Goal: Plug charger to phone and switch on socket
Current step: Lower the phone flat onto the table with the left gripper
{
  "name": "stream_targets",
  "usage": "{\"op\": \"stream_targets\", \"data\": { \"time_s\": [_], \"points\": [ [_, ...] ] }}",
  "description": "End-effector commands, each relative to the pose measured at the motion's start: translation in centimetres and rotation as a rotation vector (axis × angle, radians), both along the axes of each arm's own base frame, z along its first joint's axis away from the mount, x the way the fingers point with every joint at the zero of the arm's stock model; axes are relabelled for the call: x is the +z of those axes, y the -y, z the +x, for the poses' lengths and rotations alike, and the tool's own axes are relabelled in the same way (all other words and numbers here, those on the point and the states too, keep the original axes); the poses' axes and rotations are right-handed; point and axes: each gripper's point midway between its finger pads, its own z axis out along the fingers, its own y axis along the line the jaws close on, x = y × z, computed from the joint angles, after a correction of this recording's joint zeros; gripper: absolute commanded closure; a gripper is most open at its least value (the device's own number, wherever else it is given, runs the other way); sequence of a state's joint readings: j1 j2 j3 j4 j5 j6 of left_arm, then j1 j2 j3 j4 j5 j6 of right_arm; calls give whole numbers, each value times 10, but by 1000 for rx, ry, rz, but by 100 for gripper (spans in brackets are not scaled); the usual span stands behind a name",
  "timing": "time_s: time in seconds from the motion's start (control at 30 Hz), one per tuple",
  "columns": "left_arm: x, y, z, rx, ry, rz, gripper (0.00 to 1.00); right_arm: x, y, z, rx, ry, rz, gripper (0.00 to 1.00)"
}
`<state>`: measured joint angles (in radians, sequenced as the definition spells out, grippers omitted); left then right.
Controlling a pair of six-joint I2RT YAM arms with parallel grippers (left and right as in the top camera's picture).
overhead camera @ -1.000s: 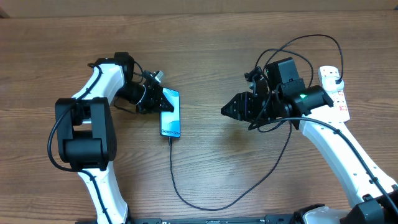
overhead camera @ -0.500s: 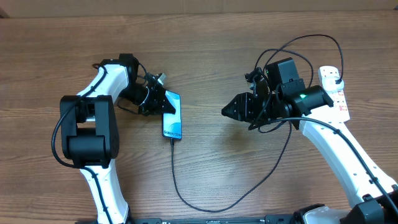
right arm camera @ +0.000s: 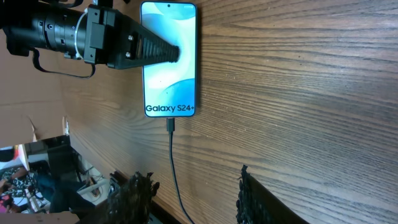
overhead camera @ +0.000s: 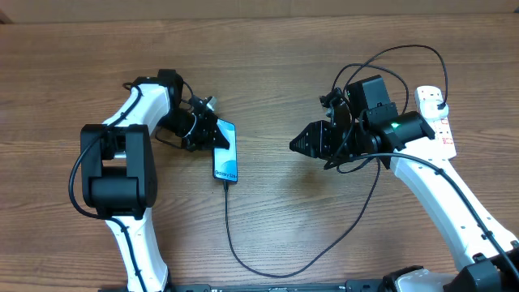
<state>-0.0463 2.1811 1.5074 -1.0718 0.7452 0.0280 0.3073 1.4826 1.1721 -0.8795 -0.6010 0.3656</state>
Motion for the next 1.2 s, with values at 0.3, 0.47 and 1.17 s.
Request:
{"op": "stream_targets", "data": {
  "time_s": [0.3,0.47,1.17],
  "points": [
    [-6,6,-3,23,-43,40,96,3,1,4,1,17,-3,53],
    [-14,-3,-3,53,-71,115,90,3,1,4,1,17,-3,53],
    [-17,-6,-5,53,-78,151,61,3,1,4,1,16,-4,53]
  ]
}}
